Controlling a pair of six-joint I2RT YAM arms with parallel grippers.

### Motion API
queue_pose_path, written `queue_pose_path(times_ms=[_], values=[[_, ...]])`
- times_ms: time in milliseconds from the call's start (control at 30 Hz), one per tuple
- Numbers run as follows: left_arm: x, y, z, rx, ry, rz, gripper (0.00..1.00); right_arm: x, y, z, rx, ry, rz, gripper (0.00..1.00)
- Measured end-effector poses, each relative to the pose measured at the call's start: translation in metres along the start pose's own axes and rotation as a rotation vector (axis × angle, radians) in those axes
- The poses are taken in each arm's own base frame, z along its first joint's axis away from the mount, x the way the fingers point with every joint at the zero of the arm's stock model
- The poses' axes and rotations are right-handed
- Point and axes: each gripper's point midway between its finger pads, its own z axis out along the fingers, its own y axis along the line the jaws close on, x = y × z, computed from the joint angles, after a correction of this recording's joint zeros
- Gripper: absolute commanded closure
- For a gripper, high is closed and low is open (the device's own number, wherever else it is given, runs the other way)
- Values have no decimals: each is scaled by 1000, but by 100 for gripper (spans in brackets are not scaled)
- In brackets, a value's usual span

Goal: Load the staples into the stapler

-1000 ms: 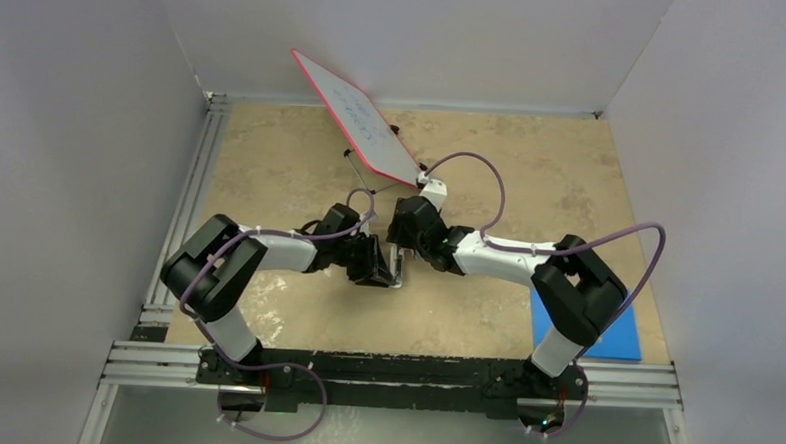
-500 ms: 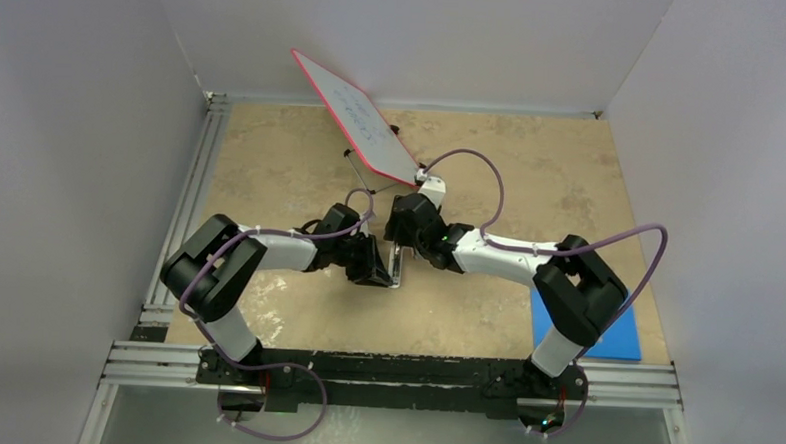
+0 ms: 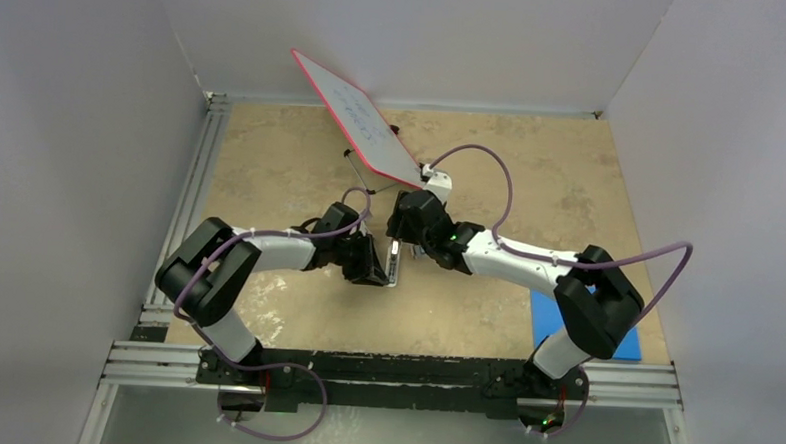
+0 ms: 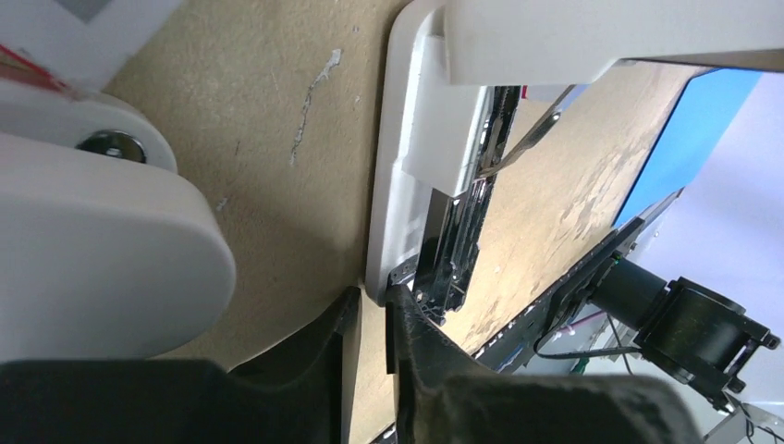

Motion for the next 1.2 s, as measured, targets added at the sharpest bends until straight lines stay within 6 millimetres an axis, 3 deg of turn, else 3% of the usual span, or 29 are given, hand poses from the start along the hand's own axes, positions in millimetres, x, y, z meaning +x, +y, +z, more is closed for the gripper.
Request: queue_pose_path(times_ms=[333, 533, 700, 967, 1200], values=[[0, 3, -1, 54, -10, 0, 87, -6, 3, -7, -12, -10, 8, 38], [4, 6, -7, 72, -26, 2, 83, -18, 9, -18, -41, -34, 29, 38], [7, 7, -12, 70, -31, 4, 82, -16, 8, -20, -42, -31, 28, 38], [5, 20, -26, -13, -101, -10, 78, 9, 2, -24, 1, 13, 14, 39], [-13, 31, -62, -141, -275, -13, 67, 53, -2, -24, 73, 82, -2, 42]])
